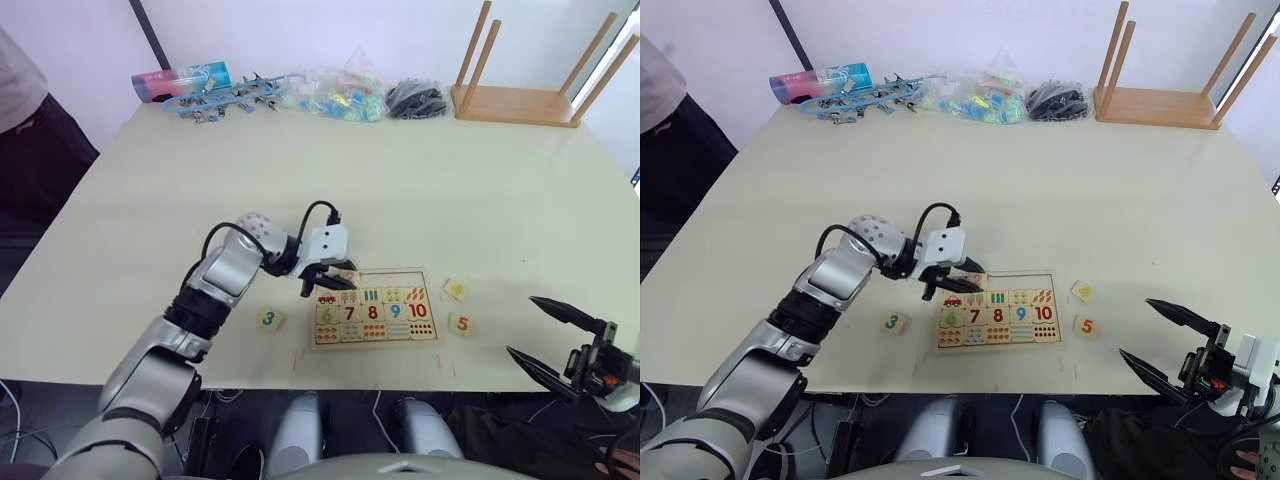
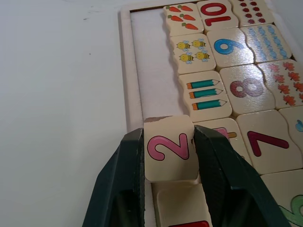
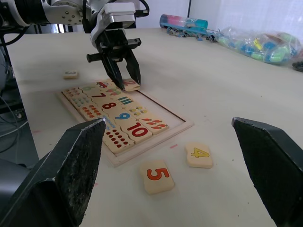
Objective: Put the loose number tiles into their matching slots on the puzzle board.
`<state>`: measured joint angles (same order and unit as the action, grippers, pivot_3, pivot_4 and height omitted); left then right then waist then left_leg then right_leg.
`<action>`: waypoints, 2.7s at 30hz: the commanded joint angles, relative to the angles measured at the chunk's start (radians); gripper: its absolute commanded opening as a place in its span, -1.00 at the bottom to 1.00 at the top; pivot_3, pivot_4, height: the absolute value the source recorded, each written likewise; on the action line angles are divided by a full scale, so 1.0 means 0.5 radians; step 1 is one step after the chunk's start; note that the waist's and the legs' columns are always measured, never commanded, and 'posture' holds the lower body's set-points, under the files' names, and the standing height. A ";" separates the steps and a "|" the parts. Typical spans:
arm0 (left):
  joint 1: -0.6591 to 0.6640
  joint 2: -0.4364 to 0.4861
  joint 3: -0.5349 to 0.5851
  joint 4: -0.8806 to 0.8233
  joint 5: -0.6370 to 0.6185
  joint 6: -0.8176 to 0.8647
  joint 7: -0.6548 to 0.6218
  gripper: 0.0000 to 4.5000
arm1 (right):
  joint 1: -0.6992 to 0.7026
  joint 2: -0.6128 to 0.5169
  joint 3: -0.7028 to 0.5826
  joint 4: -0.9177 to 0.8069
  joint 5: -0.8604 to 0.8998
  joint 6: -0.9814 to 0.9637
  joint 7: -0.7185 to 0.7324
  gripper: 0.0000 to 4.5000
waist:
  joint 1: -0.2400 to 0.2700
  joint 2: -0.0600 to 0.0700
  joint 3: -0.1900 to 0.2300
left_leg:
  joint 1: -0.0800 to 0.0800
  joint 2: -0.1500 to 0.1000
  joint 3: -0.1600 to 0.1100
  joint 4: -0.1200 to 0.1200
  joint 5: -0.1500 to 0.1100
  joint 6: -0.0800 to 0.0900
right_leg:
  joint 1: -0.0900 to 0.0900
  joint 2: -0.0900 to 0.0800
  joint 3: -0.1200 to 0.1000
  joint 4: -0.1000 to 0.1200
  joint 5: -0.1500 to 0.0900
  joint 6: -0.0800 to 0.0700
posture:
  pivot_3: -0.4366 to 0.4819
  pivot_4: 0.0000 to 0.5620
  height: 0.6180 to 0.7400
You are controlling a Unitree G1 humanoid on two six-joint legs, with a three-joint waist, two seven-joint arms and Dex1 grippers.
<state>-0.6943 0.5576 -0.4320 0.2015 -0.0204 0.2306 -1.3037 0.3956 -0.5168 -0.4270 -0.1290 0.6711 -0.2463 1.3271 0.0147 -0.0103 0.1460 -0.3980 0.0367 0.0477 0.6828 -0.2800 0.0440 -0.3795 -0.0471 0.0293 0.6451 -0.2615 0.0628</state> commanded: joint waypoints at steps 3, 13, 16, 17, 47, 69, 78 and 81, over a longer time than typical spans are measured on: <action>-0.044 -0.010 0.027 -0.013 0.001 -0.036 -0.011 -0.54 | 0.013 -0.006 -0.029 -0.009 0.020 -0.044 0.013 1.00 | 0.000 0.000 0.000 | 0.000 0.000 0.000 0.000 0.000 0.000 | 0.000 0.000 0.000 0.000 0.000 0.000 | -0.05 -0.47 0.95; -0.047 -0.007 0.027 -0.024 -0.010 -0.019 -0.036 -0.54 | 0.014 -0.009 -0.027 0.008 0.009 -0.064 0.010 1.00 | 0.000 0.000 0.000 | 0.000 0.000 0.000 0.000 0.000 0.000 | 0.000 0.000 0.000 0.000 0.000 0.000 | -0.05 -0.47 0.95; -0.052 -0.019 0.045 -0.021 -0.016 -0.009 -0.016 -0.08 | 0.019 -0.009 -0.023 0.013 0.009 -0.072 0.011 1.00 | 0.000 0.000 0.000 | 0.000 0.000 0.000 0.000 0.000 0.000 | 0.000 0.000 0.000 0.000 0.000 0.000 | -0.05 -0.47 0.95; -0.055 -0.021 0.045 -0.019 -0.016 -0.009 -0.018 0.08 | 0.020 -0.008 -0.021 0.017 0.006 -0.076 0.012 1.00 | 0.000 0.000 0.000 | 0.000 0.000 0.000 0.000 0.000 0.000 | 0.000 0.000 0.000 0.000 0.000 0.000 | -0.05 -0.47 0.95; -0.321 -0.130 0.174 0.557 -0.046 -0.228 -0.010 -0.98 | 0.013 -0.003 -0.013 0.075 -0.003 -0.128 0.021 1.00 | -0.001 0.000 0.000 | 0.000 0.000 0.000 0.000 0.000 0.000 | 0.000 0.001 0.000 0.000 0.000 0.000 | -0.05 -0.47 0.95; -0.258 -0.103 0.185 0.686 0.004 -0.476 -0.178 -0.98 | 0.031 -0.001 -0.019 0.069 0.000 -0.134 0.031 1.00 | -0.001 0.000 0.000 | -0.001 0.000 0.000 0.000 0.000 0.000 | 0.000 0.000 0.000 0.000 0.000 0.000 | -0.05 -0.47 0.95; -0.229 -0.076 0.202 0.644 -0.017 -0.445 -0.195 -0.98 | 0.032 -0.003 -0.014 0.066 -0.001 -0.130 0.032 1.00 | -0.001 0.000 0.000 | -0.001 0.000 0.000 0.000 0.000 0.000 | 0.000 0.000 0.000 0.000 0.000 0.000 | -0.05 -0.47 0.95; -0.215 -0.069 0.204 0.619 -0.022 -0.433 -0.196 -0.98 | 0.031 -0.004 -0.013 0.067 -0.001 -0.128 0.033 1.00 | -0.001 0.000 0.000 | -0.001 0.000 0.000 0.000 0.000 0.000 | 0.000 0.000 0.000 0.000 0.000 0.000 | -0.05 -0.47 0.95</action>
<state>-0.8067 0.5114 -0.3607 0.5540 -0.0123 0.0139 -1.3953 0.4068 -0.5161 -0.4264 -0.0747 0.6653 -0.2943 1.3438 0.0141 -0.0104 0.1460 -0.3983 0.0366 0.0476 0.6829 -0.2800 0.0440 -0.3795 -0.0470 0.0293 0.6451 -0.2615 0.0628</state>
